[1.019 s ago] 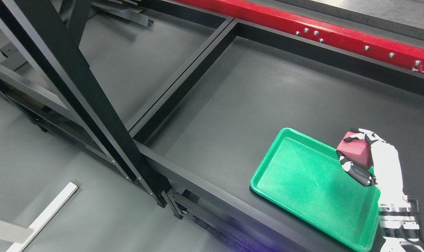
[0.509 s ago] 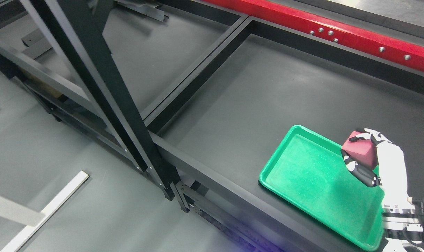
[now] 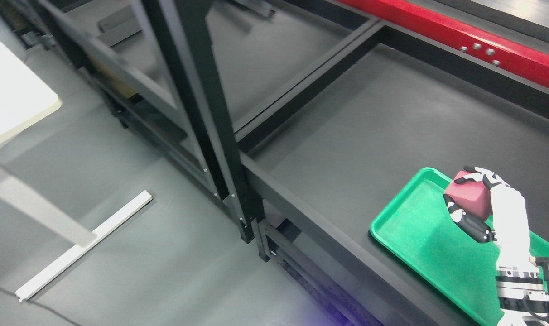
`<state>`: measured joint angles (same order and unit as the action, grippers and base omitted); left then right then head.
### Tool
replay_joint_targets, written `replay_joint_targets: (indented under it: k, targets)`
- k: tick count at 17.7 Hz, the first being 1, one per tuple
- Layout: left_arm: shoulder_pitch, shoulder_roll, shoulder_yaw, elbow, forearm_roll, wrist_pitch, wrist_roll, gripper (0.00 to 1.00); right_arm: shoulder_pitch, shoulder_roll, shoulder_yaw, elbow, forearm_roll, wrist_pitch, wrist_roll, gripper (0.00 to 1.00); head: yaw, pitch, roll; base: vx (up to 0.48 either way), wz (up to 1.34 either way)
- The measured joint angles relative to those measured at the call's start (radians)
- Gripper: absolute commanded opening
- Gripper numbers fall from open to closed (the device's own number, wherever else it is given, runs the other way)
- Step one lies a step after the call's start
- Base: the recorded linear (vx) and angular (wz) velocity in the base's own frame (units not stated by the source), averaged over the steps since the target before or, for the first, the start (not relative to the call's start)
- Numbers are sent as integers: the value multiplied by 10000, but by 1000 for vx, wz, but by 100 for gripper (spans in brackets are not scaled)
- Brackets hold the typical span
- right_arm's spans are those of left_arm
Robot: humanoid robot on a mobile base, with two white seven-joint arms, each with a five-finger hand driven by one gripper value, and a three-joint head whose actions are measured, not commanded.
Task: Pick pink block from left shelf to tray
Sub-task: 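Carry the pink cube in the right hand while turning to the blue tray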
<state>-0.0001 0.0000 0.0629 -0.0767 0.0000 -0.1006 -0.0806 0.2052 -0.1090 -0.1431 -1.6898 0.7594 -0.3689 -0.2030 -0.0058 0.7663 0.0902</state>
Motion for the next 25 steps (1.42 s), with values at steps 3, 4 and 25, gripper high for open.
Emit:
replay_joint_targets:
  k: [3, 4, 25]
  targets:
    - [0, 0, 0, 0, 0, 0, 0, 100, 6, 16, -46, -1, -8, 68, 31, 3, 0, 0, 0, -77, 513]
    - [0, 0, 0, 0, 0, 0, 0, 100, 8, 18, -60, -2, -10, 79, 41, 3, 0, 0, 0, -91, 567]
    - [1, 0, 0, 0, 0, 1, 0, 100, 34, 44, -180, -6, -16, 98, 49, 3, 0, 1, 0, -115, 574]
